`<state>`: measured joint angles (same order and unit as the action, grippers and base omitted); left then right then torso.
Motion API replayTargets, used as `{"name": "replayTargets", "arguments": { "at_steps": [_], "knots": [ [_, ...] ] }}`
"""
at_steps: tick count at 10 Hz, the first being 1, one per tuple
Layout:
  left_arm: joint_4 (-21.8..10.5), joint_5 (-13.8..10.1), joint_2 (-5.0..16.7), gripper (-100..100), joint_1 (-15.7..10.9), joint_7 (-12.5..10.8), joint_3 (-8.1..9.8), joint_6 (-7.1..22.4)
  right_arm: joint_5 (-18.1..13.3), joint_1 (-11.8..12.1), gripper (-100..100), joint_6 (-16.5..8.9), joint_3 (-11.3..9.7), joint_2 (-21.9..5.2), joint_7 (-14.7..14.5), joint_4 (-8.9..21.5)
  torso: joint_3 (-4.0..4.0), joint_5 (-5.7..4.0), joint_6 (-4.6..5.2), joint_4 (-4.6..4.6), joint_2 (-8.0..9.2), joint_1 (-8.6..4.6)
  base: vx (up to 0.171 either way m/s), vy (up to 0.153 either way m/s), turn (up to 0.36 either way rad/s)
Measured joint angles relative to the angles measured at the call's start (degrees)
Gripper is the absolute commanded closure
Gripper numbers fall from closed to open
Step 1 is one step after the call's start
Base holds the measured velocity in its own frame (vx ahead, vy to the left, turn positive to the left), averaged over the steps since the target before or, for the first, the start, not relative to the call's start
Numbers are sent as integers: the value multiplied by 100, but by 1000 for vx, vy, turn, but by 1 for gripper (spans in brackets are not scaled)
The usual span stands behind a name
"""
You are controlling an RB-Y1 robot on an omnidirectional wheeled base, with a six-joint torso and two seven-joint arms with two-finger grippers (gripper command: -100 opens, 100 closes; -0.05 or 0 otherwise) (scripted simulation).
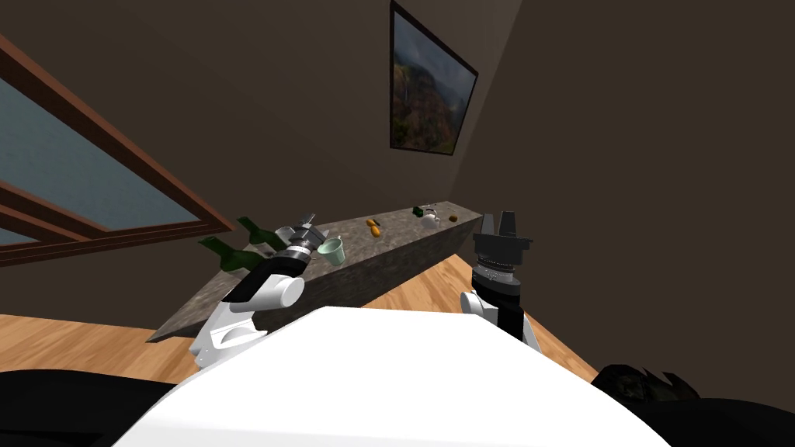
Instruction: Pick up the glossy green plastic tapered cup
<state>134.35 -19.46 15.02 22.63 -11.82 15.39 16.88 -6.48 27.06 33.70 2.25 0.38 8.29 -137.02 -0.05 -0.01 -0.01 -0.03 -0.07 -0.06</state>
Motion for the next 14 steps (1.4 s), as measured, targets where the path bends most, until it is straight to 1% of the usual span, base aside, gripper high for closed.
{"name": "replayTargets", "arguments": {
  "at_steps": [1, 3, 4, 6, 8, 9, 10, 12, 14],
  "knots": [
    [14, -83, 63, -100, -40, -63, 64, 160, 0, 0, 0, 0, 0, 0, 0, 0, -1, -1, 0, 0, -3, -3, 30, -31, 7],
    [12, -151, 116, -100, -78, -135, 118, 460, 0, 0, 0, 0, 0, 0, 0, 0, 1, 0, 0, 0, 1, 0, 23, -24, 4],
    [45, -234, 172, -100, -106, -201, 183, 612, 0, 0, 0, 0, 0, 0, 0, 0, -1, -1, 0, 0, -3, -4, 34, -35, 8],
    [99, -291, 207, -100, -142, -279, 242, 956, 0, 0, 0, 0, 0, 0, 0, 0, 0, 0, 0, 0, 0, -1, 23, -25, 5],
    [137, -417, 279, -100, -172, -388, 327, 1281, 0, 0, 0, 0, 0, 0, 0, 0, -1, -1, 0, -1, -3, -5, 24, -23, 5],
    [121, -432, 292, -100, -186, -403, 334, 1406, 0, 0, 0, 0, 0, 0, 0, 0, 0, 0, 0, 0, 1, 1, 28, -32, 8],
    [138, -512, 348, -100, -237, -469, 399, 1560, 0, 0, 0, 0, 0, 0, 0, 0, -1, -1, 0, 0, -2, -4, 31, -36, 8],
    [170, -580, 384, -100, -245, -540, 448, 1864, 0, 0, 0, 0, 0, 0, 0, 0, 0, 0, 0, 0, 1, -1, 24, -21, 5],
    [202, -712, 468, -100, -307, -659, 549, 2185, 0, 0, 0, 0, 0, 0, 0, 0, -2, -1, 0, -1, -4, -4, 25, -25, 5]
  ]
}}
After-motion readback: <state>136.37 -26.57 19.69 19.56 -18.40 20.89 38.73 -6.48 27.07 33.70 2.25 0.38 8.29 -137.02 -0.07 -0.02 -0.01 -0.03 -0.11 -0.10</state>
